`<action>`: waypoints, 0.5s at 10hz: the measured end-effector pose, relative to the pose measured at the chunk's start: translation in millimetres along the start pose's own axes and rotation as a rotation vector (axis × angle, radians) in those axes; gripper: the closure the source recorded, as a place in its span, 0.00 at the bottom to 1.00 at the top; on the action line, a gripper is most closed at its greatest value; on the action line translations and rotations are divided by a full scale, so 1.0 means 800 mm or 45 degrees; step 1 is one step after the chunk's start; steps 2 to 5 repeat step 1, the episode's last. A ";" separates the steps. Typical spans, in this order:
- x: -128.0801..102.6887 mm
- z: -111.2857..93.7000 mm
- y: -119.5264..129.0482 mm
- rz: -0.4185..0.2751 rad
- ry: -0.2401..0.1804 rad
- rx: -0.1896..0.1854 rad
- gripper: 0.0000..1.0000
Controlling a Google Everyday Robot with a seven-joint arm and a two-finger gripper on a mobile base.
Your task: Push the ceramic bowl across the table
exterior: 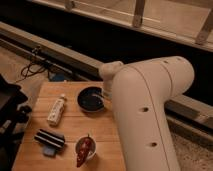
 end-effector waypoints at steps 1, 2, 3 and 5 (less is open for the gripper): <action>-0.002 -0.001 0.001 -0.004 0.003 0.000 0.37; -0.002 -0.001 0.001 -0.004 0.003 0.000 0.37; -0.002 -0.001 0.001 -0.004 0.003 0.000 0.37; -0.002 -0.001 0.001 -0.004 0.003 0.000 0.37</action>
